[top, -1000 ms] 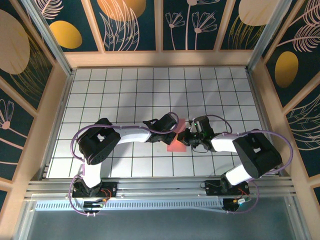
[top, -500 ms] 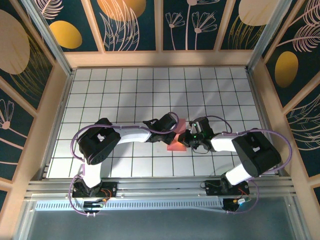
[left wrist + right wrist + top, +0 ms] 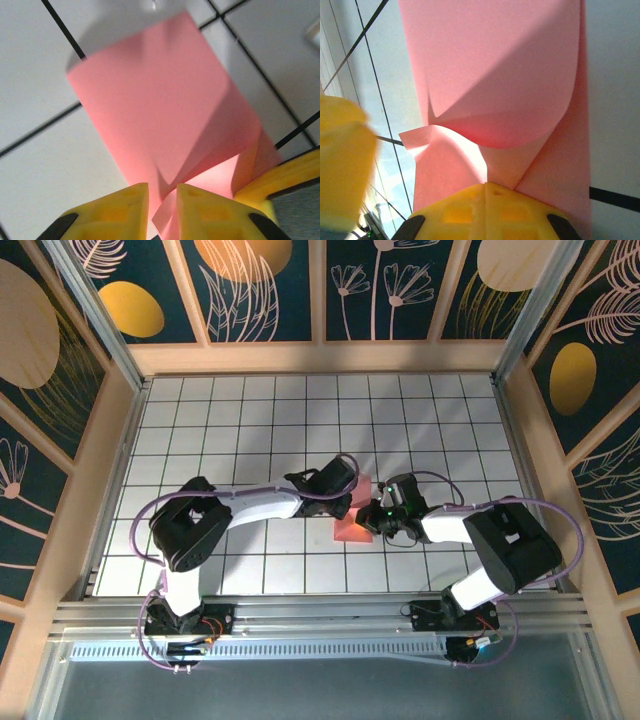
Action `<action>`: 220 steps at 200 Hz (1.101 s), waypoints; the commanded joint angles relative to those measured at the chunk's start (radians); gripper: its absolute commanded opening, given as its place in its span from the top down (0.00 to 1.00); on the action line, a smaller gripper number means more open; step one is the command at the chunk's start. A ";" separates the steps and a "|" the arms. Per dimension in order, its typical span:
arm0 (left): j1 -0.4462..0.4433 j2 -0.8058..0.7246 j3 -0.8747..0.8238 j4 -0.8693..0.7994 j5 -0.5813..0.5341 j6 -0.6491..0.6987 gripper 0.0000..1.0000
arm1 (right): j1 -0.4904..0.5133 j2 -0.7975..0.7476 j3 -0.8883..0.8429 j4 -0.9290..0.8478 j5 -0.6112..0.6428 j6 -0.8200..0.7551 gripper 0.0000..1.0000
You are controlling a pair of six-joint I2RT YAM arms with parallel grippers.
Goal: Fold a paper plane with a square sheet of paper (fold left side to right side)
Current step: Fold the triangle a second time at the center of the table.
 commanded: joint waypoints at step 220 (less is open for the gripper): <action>-0.003 -0.122 -0.231 0.201 0.480 -0.445 1.00 | 0.016 0.027 -0.010 -0.076 0.046 -0.021 1.00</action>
